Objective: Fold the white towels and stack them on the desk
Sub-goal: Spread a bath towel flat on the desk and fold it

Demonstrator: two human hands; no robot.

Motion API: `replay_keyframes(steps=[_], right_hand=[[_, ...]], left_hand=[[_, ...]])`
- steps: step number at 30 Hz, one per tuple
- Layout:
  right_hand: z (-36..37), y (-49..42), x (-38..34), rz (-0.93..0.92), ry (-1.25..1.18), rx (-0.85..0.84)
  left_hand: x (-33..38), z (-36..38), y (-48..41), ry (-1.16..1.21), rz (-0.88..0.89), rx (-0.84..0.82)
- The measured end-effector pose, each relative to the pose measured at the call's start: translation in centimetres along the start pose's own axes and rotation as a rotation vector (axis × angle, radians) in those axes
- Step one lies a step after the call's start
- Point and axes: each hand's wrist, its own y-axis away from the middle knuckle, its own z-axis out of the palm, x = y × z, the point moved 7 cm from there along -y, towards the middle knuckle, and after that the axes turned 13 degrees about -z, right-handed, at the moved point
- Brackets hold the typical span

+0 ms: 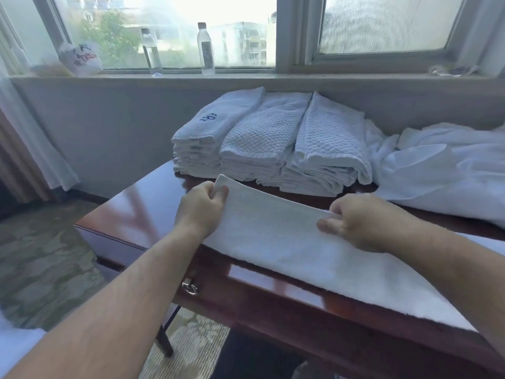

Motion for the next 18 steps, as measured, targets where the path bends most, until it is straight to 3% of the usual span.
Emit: replay_keyframes(steps=[8,12,16,18], right_hand=[[1.5,-5.1,2.2,-0.064,0.081,-0.02],[2.4,-5.5,3.1,-0.055,0.043,0.067],[2.4,-4.1,3.9,-0.024,-0.068,0.136],[2.2,-2.3,4.3,-0.02,-0.064,0.155]], left_hand=[[-0.8,2.3,-2.9,-0.354,-0.107,0.019],[-0.4,2.9,-2.0,-0.524,-0.099,0.092],[2.4,3.7,0.3,-0.637,0.158,0.211],[4.4,5.4,2.3,-0.568,0.317,0.114]])
